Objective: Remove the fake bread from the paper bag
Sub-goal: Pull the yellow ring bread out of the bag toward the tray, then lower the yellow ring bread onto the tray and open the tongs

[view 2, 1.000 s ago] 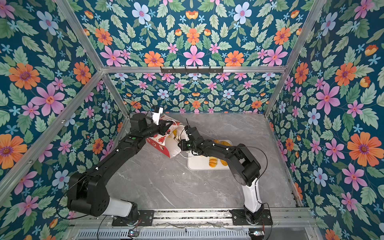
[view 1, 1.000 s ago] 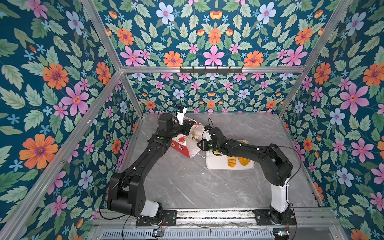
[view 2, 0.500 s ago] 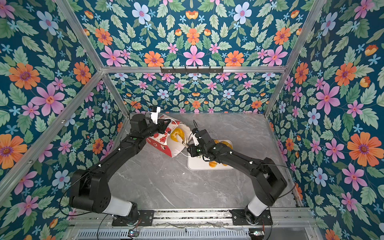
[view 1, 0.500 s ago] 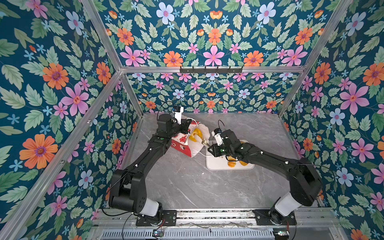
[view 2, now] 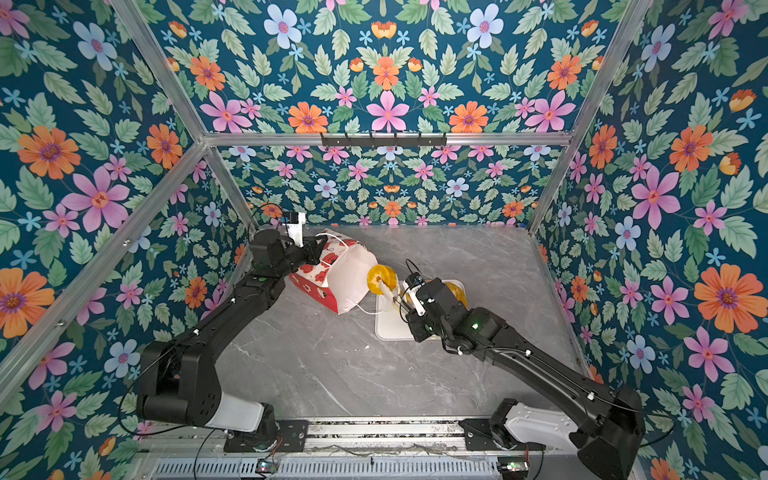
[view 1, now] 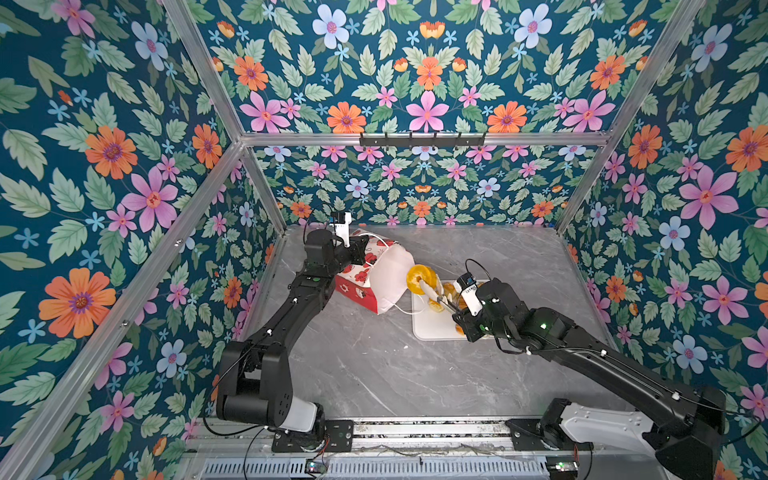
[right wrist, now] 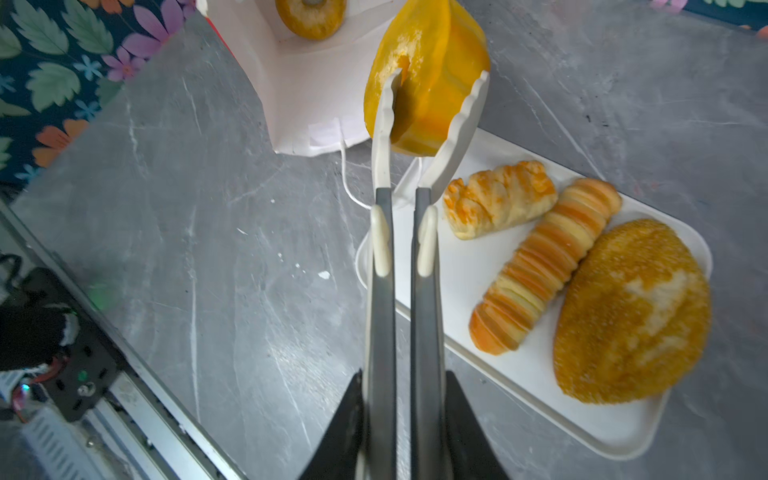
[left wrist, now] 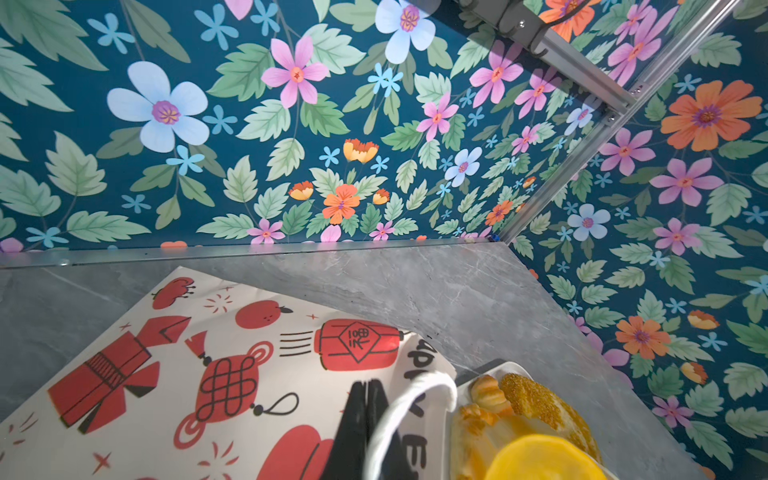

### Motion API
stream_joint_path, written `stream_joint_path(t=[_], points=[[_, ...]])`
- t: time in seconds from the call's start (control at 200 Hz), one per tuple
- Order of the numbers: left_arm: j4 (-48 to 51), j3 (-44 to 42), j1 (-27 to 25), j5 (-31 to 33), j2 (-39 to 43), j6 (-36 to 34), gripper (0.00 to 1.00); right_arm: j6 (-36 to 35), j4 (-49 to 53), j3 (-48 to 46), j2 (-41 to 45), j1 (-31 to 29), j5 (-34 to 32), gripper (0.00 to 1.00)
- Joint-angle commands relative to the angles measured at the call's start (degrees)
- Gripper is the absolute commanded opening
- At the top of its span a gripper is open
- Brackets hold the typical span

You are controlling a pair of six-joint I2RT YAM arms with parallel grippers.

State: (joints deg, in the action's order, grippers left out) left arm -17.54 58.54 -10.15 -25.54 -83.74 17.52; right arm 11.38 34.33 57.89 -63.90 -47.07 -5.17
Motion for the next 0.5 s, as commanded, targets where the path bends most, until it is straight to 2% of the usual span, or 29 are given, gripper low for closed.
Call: stream_joint_path(t=[0.0,0.215,0.495], points=[[-1.8,-0.6,0.7,0.7,0.1,-0.1,0.00,-2.0,7.5,0.7,0.9,-2.0,-8.3,0.09],[-1.3,-2.4,0.9,3.3,1.0,-1.4,0.00,0.3,18.2,3.3,1.3,-6.3,-17.2,0.08],[-2.1,-4.6,1.3,3.8,2.8,-1.8,0.00,3.7,26.7,5.6,-0.1,-10.1,-20.9,0.08]])
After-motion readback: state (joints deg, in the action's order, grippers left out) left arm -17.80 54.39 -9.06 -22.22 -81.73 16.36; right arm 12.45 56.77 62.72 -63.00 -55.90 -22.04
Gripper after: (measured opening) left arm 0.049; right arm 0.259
